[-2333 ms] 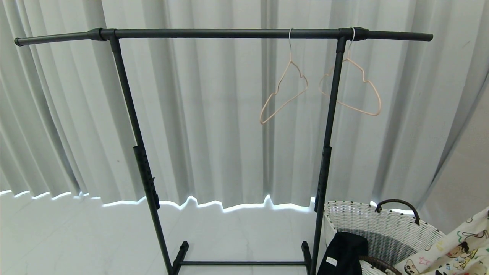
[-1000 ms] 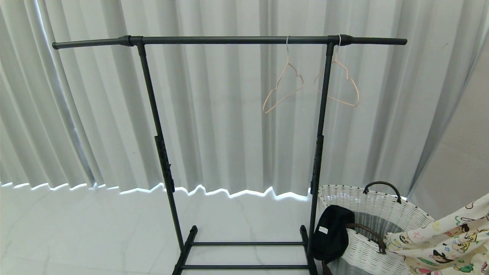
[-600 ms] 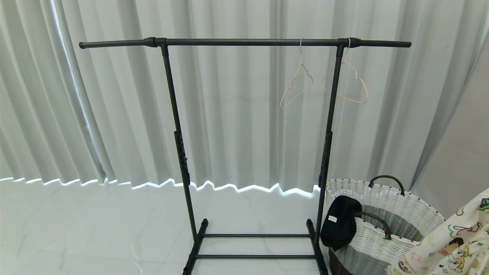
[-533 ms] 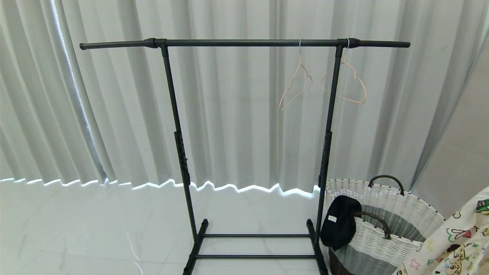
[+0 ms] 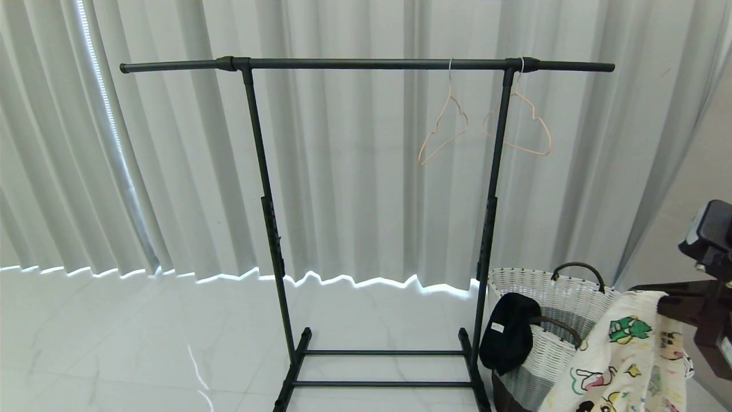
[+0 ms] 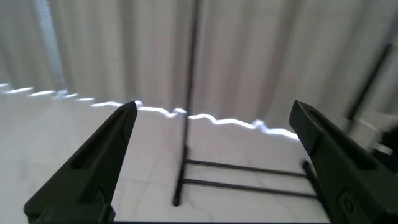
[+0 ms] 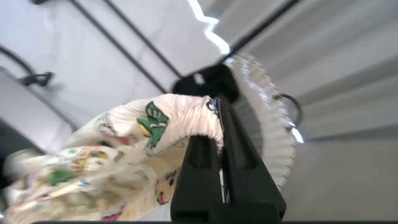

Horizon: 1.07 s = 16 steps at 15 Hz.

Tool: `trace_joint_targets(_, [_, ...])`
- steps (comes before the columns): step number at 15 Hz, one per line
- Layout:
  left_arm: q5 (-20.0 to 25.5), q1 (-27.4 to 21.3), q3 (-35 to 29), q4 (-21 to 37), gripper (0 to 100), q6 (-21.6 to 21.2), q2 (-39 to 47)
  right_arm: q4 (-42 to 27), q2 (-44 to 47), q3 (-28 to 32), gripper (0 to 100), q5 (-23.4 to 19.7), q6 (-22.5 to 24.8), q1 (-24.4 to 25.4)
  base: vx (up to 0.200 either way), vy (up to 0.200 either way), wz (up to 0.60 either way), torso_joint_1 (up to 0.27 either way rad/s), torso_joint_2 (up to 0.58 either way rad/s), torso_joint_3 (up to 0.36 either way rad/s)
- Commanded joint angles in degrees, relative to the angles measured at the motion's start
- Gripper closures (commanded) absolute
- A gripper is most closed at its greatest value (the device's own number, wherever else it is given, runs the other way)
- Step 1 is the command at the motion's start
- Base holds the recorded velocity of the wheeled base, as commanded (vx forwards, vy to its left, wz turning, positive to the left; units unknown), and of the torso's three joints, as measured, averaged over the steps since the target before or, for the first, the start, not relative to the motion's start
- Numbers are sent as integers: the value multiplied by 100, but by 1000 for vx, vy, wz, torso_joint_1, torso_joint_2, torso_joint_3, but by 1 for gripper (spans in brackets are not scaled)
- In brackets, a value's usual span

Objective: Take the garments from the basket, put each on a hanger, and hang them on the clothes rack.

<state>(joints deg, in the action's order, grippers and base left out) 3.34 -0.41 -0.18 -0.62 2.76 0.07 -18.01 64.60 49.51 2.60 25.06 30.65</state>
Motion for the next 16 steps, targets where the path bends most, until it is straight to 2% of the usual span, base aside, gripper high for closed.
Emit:
trace_joint_targets(1, [835,-46,-404,-17,0,32,204,-1,466,165,100,4,-98,319,0,0,0,0,0,0])
trace_joint_targets(2, [1169,-108,-1151,-78,0,94,1118,-1,738,411,100,4,-107,363,0,0,0,0,0,0])
trace_joint_targets(3, [1169,-161,-1687,-158,0,94,1891,16,879,587,100,4,-107,407,0,0,0,0,0,0])
trace_joint_targets(5, [1169,-284,-3216,-421,0,85,3869,175,1204,973,100,4,-204,460,0,0,0,0,0,0])
trace_joint_targets(6, [1169,-389,-3647,-492,0,85,4343,210,1292,1070,100,4,-274,477,0,0,0,0,0,0])
trace_joint_targets(7, [1169,-565,-4007,-527,0,76,4765,245,1371,1175,100,4,-371,504,0,0,0,0,0,0])
trace_joint_targets(8, [1143,-1048,-4622,-650,0,32,5697,315,1626,1527,100,4,-740,618,0,0,0,0,0,0])
trace_joint_targets(9, [1107,-1321,-4684,-729,0,-152,6048,315,1758,1755,100,4,-933,723,0,0,0,0,0,0])
trace_joint_targets(10, [861,-1576,-4693,-729,0,-328,6391,315,1899,1966,100,4,-1100,785,0,0,0,0,0,0])
trace_joint_targets(12, [26,-2428,-4693,-738,0,-302,6980,315,2145,2318,100,4,-1293,908,0,0,0,0,0,0])
trace_joint_targets(13, [-360,-2912,-4675,-738,0,-179,7209,315,2250,2441,100,4,-1337,961,0,0,0,0,0,0])
trace_joint_targets(16, [-1151,-4362,-4649,-738,0,709,7876,579,2479,2582,100,4,-1355,1260,0,0,0,0,0,0])
